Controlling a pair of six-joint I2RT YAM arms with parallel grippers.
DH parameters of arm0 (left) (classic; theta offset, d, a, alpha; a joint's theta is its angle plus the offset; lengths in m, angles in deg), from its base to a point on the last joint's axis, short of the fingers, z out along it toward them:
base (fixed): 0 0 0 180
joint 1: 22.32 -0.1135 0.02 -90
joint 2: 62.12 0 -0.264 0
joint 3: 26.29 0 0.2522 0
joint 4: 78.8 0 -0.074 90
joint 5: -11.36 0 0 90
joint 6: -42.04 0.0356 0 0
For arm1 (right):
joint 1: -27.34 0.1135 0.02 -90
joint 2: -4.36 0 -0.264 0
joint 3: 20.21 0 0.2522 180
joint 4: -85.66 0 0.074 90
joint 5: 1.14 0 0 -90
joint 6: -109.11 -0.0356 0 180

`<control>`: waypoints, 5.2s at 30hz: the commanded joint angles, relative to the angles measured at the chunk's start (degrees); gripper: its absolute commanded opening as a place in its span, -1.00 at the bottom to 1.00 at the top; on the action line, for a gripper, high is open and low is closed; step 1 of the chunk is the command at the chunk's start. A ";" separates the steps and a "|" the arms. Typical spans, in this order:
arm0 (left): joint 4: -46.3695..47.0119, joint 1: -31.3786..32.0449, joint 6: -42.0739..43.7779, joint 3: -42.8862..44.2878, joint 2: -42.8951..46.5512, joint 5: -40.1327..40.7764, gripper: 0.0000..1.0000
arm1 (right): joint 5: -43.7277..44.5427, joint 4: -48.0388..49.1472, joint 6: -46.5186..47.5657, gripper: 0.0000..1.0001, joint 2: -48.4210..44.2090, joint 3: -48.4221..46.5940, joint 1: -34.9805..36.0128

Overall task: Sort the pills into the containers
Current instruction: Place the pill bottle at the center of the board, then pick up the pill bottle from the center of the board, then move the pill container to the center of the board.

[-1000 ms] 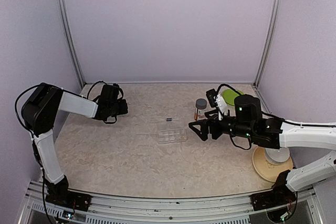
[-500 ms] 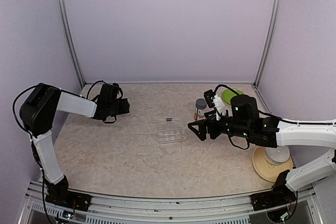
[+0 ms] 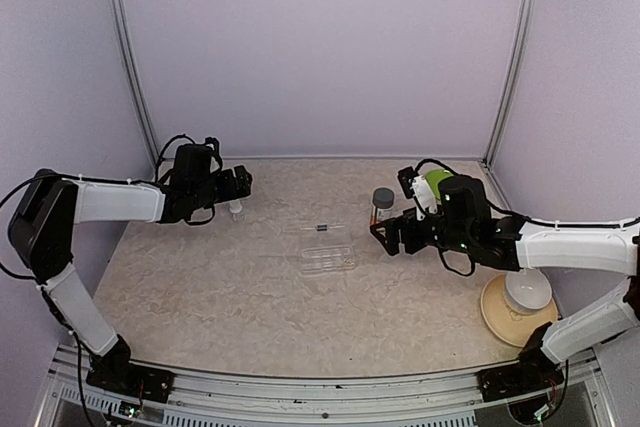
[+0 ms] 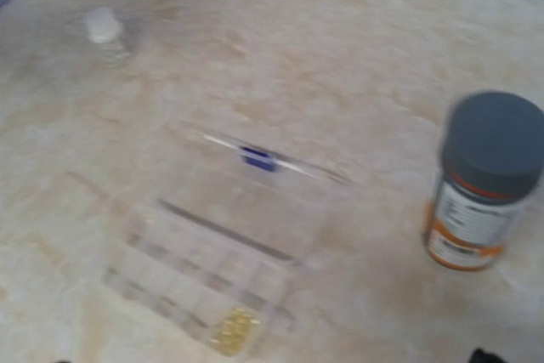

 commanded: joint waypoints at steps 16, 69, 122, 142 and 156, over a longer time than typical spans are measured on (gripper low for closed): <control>-3.25 9.54 0.45 -3.55 11.17 2.81 0.98 | -0.31 11.10 2.31 1.00 19.77 -5.55 -10.22; -5.73 11.89 -1.16 -5.17 13.89 2.27 0.98 | 0.18 33.82 10.80 -0.10 41.13 -13.01 -12.33; -7.48 25.63 -4.53 1.66 -14.25 7.39 0.98 | 1.77 11.09 11.91 -0.08 -6.87 1.91 0.89; -6.86 31.53 -6.88 6.21 -17.56 1.68 0.97 | 1.62 9.63 11.57 -0.07 -9.88 3.42 0.96; 1.17 31.46 -3.42 8.53 -20.66 -6.53 0.98 | 1.04 8.95 11.68 -0.05 -9.84 3.12 0.99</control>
